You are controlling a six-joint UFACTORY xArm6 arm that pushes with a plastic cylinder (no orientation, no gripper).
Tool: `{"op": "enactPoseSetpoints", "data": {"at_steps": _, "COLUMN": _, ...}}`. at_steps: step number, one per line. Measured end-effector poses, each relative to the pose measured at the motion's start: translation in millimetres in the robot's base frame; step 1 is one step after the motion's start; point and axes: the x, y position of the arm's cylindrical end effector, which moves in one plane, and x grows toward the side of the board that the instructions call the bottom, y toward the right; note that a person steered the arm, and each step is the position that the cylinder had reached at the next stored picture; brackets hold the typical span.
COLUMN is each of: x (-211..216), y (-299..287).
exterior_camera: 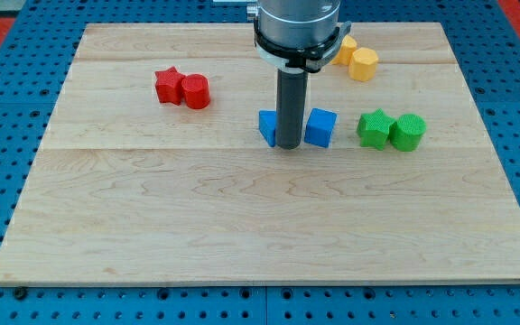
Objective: Push the red circle slightly down
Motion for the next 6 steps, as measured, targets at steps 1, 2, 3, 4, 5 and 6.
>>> {"op": "enactPoseSetpoints", "data": {"at_steps": 1, "x": -9, "y": -3}}
{"op": "enactPoseSetpoints", "data": {"at_steps": 2, "x": -19, "y": -4}}
{"op": "enactPoseSetpoints", "data": {"at_steps": 3, "x": -35, "y": 11}}
{"op": "enactPoseSetpoints", "data": {"at_steps": 4, "x": -85, "y": 39}}
{"op": "enactPoseSetpoints", "data": {"at_steps": 5, "x": -116, "y": -24}}
{"op": "enactPoseSetpoints", "data": {"at_steps": 6, "x": -124, "y": -100}}
